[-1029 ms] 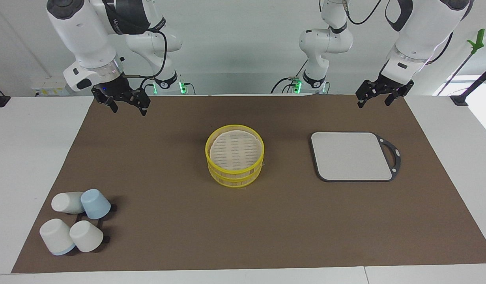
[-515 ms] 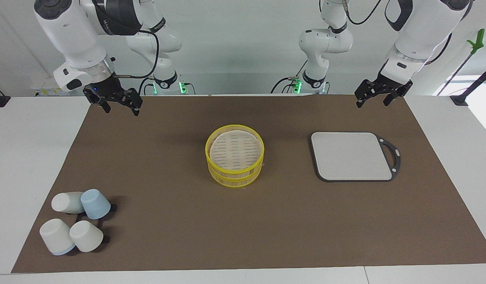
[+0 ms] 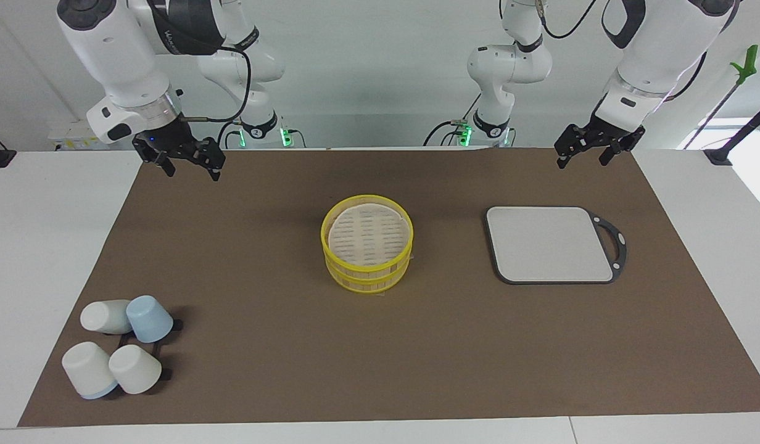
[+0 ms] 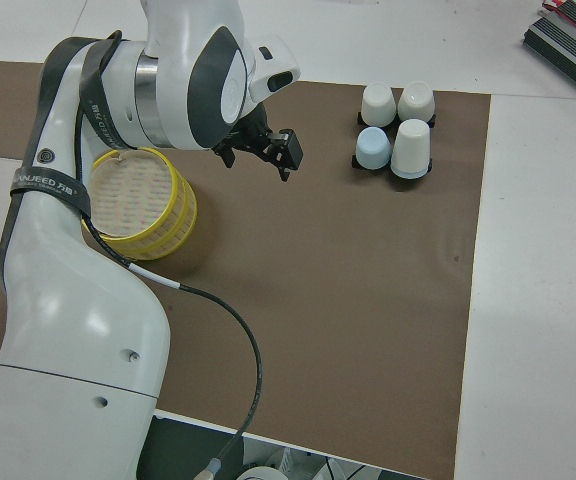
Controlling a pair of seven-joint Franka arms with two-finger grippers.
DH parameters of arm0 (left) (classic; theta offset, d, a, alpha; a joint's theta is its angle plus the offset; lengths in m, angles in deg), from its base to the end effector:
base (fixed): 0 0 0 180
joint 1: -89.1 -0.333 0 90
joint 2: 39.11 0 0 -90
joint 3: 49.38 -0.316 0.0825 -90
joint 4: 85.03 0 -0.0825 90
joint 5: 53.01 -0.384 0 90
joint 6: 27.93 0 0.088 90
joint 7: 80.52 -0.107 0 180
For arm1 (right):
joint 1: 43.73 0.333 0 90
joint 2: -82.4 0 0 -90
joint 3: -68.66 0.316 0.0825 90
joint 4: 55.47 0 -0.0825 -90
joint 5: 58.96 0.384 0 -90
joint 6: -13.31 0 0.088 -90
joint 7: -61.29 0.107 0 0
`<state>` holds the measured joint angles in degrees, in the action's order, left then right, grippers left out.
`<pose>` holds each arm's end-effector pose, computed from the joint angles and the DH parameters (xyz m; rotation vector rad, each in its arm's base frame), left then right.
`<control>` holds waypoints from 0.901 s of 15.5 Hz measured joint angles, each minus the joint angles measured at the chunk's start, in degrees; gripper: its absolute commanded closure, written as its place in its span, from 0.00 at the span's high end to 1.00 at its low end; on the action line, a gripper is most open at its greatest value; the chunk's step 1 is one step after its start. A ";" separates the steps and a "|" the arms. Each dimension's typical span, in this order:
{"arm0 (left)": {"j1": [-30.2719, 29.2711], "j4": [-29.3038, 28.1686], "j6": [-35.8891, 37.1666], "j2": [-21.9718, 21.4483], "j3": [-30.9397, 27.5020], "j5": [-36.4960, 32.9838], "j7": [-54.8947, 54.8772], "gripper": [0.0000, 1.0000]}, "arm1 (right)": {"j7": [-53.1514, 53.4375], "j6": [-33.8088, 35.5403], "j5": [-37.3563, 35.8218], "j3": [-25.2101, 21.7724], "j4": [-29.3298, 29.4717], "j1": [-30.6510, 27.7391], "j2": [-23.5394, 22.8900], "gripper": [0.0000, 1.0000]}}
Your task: Place bun in steamer
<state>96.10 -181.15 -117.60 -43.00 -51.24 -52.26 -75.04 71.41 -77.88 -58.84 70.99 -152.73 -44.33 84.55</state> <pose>0.5287 -0.0484 0.6105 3.1297 0.0094 -0.0719 0.5406 0.0169 0.5871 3.1249 -0.2295 -0.1068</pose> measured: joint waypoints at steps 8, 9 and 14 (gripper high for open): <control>0.00 0.00 0.00 0.00 0.00 0.00 0.00 1.00 | -6.55 0.49 -0.07 0.00 0.00 0.00 0.00 1.00; 0.00 0.00 0.00 0.00 0.00 0.00 0.00 1.00 | -6.94 0.49 -0.07 0.00 0.00 0.00 0.00 1.00; 0.00 0.00 0.00 0.00 0.00 0.00 0.00 1.00 | -7.25 0.49 -0.10 0.00 0.00 0.00 0.00 1.00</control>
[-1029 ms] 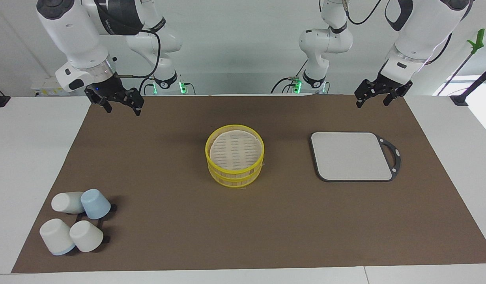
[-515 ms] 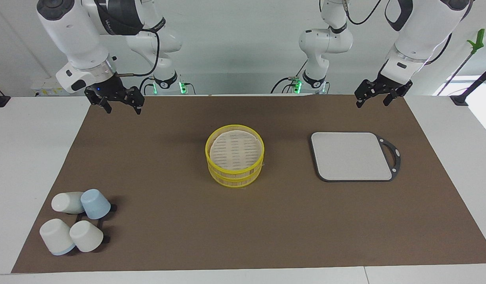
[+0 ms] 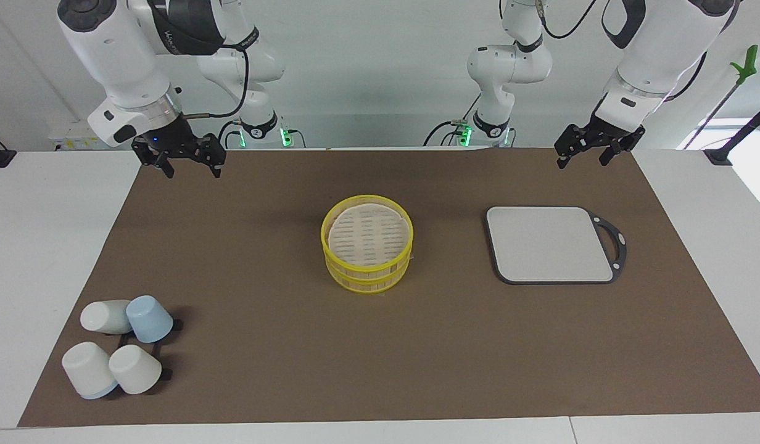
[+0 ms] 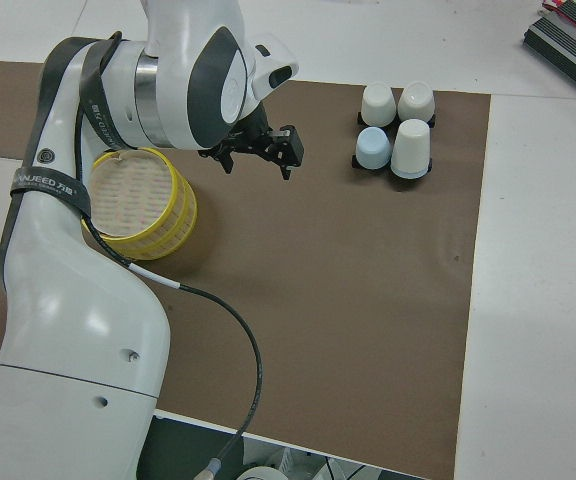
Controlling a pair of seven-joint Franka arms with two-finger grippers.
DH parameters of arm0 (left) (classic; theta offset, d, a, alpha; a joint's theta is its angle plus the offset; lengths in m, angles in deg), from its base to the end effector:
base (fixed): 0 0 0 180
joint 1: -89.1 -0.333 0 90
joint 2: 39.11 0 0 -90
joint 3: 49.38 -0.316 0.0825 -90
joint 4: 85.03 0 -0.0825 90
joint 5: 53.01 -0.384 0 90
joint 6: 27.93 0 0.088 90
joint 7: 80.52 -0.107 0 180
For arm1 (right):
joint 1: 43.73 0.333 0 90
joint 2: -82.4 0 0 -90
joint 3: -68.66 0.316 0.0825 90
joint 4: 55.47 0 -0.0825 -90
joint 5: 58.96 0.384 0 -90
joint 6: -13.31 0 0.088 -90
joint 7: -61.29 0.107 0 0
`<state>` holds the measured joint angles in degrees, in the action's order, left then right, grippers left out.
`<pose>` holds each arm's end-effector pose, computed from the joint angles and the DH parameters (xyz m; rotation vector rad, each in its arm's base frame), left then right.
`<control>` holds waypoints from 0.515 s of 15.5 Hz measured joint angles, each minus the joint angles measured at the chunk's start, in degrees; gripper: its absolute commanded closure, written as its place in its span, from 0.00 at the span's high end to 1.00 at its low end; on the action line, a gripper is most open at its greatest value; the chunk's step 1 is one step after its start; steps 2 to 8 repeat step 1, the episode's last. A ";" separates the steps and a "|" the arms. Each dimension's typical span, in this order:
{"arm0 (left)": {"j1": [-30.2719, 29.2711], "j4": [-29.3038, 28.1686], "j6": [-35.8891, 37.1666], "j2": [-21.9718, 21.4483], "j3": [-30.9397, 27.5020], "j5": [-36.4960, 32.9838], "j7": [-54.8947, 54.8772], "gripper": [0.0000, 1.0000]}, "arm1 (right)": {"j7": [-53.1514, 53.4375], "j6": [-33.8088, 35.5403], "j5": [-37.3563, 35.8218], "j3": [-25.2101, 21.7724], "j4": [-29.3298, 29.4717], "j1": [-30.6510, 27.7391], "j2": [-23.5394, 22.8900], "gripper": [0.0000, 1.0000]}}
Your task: Place bun in steamer
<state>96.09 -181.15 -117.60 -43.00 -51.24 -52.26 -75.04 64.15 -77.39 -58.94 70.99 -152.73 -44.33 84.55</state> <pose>0.5287 -0.0483 0.6105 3.1297 0.0097 -0.0719 0.5397 0.0167 0.5864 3.1349 -0.0311 -0.1206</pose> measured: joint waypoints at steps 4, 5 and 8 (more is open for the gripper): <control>0.00 0.00 0.00 0.00 0.00 0.00 0.00 1.00 | 0.00 0.00 0.00 0.00 0.00 0.00 0.00 1.00; 0.00 0.00 0.00 0.00 0.00 0.00 0.00 1.00 | 0.00 0.00 0.00 0.00 0.00 0.00 0.00 1.00; 0.00 0.00 0.00 0.00 0.00 0.00 0.00 1.00 | 0.00 0.00 0.00 0.00 0.00 0.00 0.00 1.00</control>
